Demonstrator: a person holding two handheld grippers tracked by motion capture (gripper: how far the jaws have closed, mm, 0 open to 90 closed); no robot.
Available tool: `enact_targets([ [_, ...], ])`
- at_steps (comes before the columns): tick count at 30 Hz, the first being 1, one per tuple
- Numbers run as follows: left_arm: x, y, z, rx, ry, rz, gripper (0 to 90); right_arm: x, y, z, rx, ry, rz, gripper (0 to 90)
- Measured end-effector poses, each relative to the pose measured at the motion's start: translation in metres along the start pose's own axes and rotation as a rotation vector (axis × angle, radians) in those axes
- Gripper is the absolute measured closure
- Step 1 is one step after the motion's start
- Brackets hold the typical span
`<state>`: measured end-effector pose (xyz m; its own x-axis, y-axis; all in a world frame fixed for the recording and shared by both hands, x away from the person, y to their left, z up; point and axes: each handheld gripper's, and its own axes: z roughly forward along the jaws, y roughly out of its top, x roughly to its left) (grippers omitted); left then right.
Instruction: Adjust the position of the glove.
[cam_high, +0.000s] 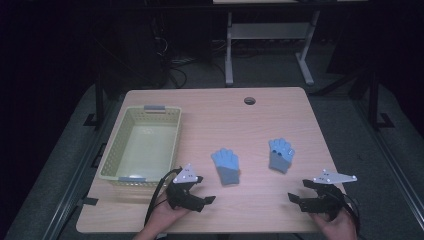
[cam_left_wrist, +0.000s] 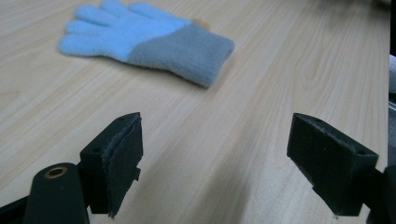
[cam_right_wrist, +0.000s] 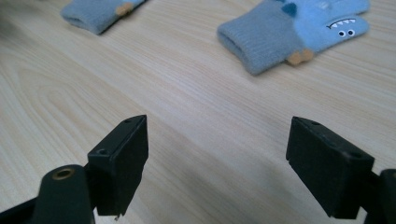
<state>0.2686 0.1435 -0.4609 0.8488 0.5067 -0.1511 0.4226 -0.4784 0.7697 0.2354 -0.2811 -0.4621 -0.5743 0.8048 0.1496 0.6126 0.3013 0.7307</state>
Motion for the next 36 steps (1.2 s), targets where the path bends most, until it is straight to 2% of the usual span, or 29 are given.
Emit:
enact_targets([
  [8,0.002,0.0,-0.003,-0.007,0.018,0.007,18.1,0.003,0.0,-0.003,-0.012,-0.014,-0.004,20.0],
  [16,0.0,0.0,-0.006,-0.025,0.019,0.02,18.1,0.006,0.007,0.005,-0.001,-0.016,-0.018,19.6],
  [18,-0.001,0.0,-0.005,-0.035,0.015,0.005,18.1,0.008,0.012,0.009,0.002,-0.007,-0.03,19.5],
  [23,-0.002,-0.001,-0.005,-0.034,0.016,0.006,18.1,0.009,0.02,0.013,0.004,-0.001,-0.044,19.6],
  [31,-0.003,-0.001,-0.007,-0.044,0.015,0.0,18.1,0.003,0.042,0.024,0.036,0.001,-0.057,20.5],
  [32,-0.003,-0.001,-0.007,-0.04,0.021,0.009,18.1,0.0,0.05,0.026,0.045,-0.005,-0.062,20.9],
  [36,-0.005,-0.001,-0.009,-0.049,0.025,0.011,18.1,-0.006,0.064,0.024,0.053,-0.014,-0.072,21.5],
])
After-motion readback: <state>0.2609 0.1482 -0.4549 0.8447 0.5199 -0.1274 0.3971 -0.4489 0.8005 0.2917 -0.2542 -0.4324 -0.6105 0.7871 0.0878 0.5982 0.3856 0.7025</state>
